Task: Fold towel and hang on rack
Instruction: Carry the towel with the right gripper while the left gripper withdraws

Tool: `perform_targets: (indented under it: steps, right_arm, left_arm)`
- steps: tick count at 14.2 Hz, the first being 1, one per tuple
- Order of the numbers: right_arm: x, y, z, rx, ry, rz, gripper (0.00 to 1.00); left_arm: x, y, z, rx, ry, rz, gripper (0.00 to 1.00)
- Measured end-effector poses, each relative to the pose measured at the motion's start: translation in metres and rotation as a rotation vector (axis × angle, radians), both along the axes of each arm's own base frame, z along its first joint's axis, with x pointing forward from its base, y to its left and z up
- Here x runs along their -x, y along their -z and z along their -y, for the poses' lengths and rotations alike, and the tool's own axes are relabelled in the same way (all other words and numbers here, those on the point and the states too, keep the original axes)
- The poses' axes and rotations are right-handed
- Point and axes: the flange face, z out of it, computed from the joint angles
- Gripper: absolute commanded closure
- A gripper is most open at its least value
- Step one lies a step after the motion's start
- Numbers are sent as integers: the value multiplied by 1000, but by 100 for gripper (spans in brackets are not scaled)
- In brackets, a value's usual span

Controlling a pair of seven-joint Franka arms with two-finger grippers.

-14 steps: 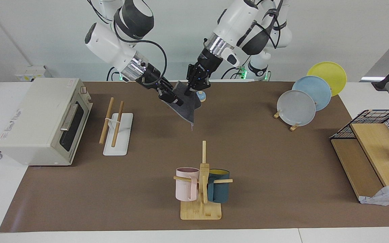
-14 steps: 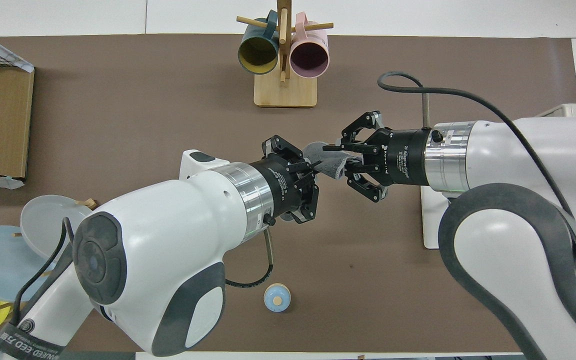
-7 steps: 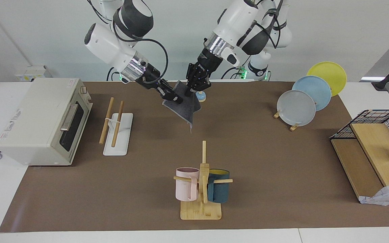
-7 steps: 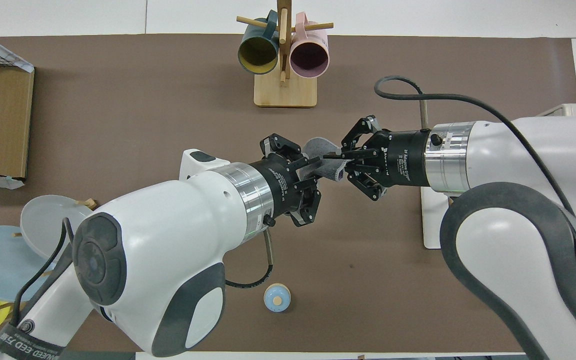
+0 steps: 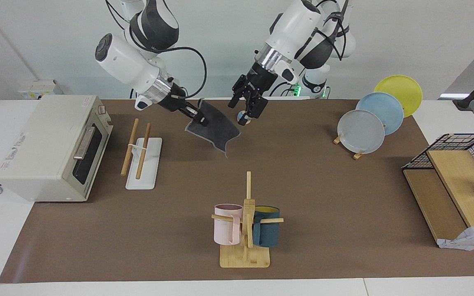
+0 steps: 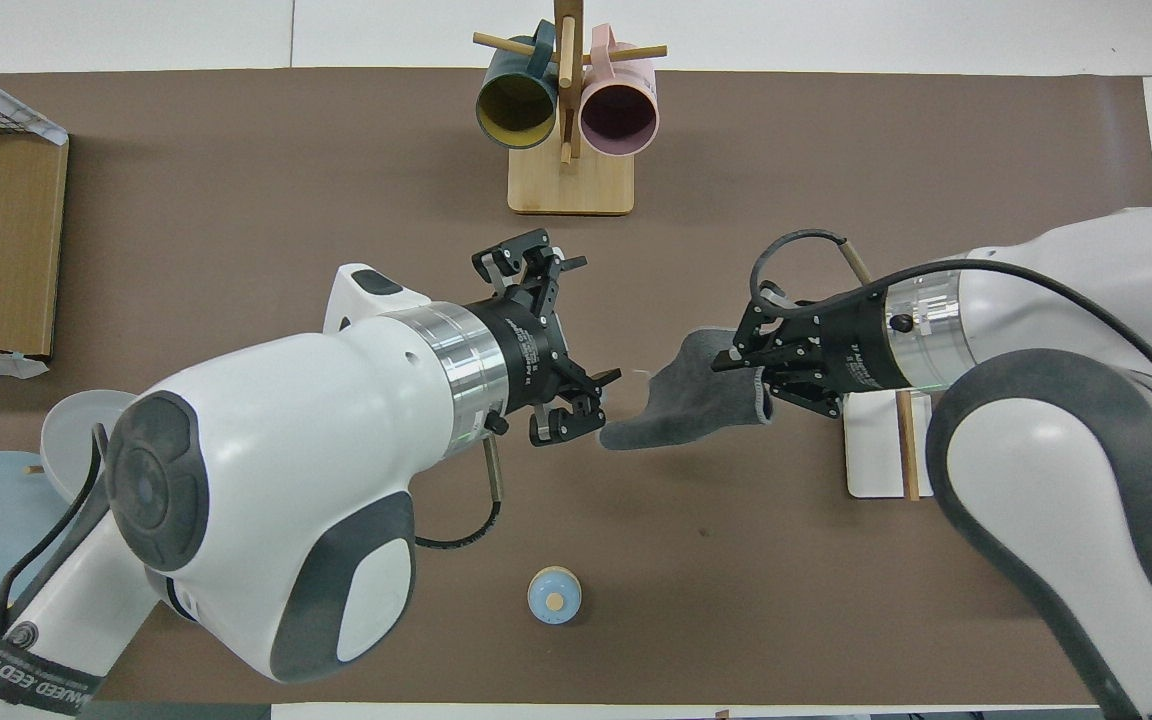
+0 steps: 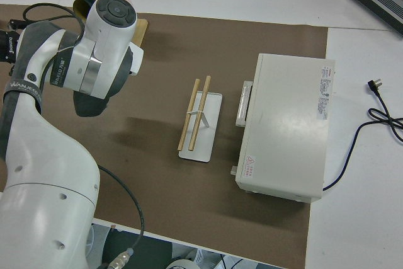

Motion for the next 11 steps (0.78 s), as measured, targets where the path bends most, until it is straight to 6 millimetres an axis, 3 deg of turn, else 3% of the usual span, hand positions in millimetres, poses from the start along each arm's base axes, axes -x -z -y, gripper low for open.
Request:
perform_targets:
  steps: [4,7,11]
  right_arm:
    - [8,28,73,72,-173,85,100]
    - [19,48,110,103,-246,112,100]
    - [28,68,145,164,-349,131,100]
  left_arm:
    - [-45,14,-72,-146,165,93,0]
    - [-74,23,-139,-256,324,157,0]
    - [-91,27,-197,-354,521,254,0]
